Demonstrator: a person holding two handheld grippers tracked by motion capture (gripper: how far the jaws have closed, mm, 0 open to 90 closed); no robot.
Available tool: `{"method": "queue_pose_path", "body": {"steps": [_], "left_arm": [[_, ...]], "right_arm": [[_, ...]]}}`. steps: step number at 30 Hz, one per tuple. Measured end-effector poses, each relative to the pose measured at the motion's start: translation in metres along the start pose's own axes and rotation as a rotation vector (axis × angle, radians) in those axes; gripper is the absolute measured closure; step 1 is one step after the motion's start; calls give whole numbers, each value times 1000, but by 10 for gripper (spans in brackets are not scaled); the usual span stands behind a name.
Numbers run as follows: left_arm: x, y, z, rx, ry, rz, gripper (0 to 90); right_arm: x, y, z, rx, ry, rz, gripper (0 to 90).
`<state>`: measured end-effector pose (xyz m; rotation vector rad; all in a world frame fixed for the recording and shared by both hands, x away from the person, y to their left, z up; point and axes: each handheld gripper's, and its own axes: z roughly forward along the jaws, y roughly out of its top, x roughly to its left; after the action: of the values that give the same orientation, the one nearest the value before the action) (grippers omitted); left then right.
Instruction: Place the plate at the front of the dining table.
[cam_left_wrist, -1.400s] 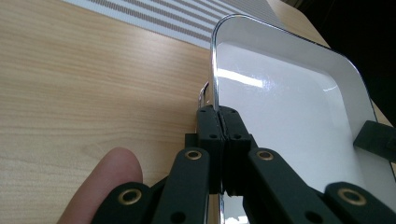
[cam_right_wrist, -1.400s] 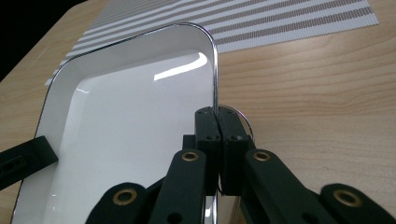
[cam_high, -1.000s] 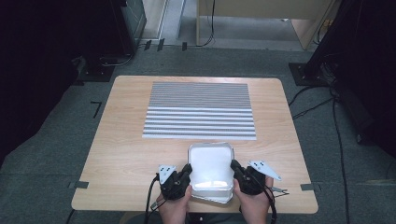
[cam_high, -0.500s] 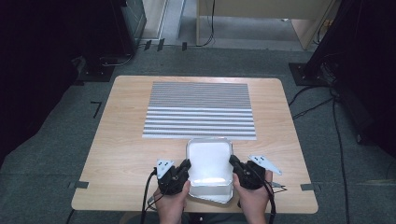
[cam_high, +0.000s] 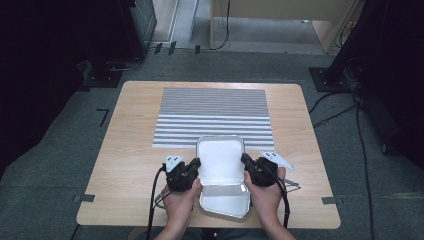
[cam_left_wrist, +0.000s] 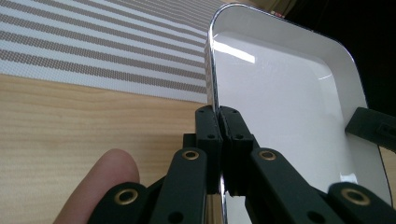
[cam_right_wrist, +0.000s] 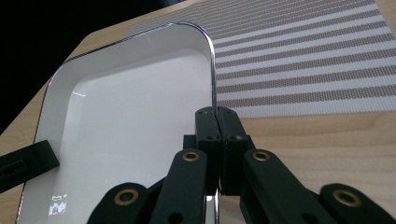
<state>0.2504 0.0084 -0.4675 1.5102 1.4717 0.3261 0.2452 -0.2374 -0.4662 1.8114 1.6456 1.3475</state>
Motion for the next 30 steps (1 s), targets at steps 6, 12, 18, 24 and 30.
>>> {"method": "queue_pose_path", "body": {"steps": [6, 12, 18, 24, 30], "left_arm": [[8, 16, 14, -11, 2, -5, 884], [15, 29, 27, -9, 11, -2, 885], [21, 45, 42, -22, 16, 13, 889], [28, 59, 57, -27, 16, 9, 891], [30, 74, 73, -24, 50, 40, 892]], "right_arm": [[4, 19, 23, 5, 4, -7, 900], [5, 29, 37, 14, -1, -8, 900], [5, 40, 54, 14, -1, 10, 900], [7, 53, 70, 11, -9, 4, 900], [3, 65, 91, 30, -6, 42, 900]]}}
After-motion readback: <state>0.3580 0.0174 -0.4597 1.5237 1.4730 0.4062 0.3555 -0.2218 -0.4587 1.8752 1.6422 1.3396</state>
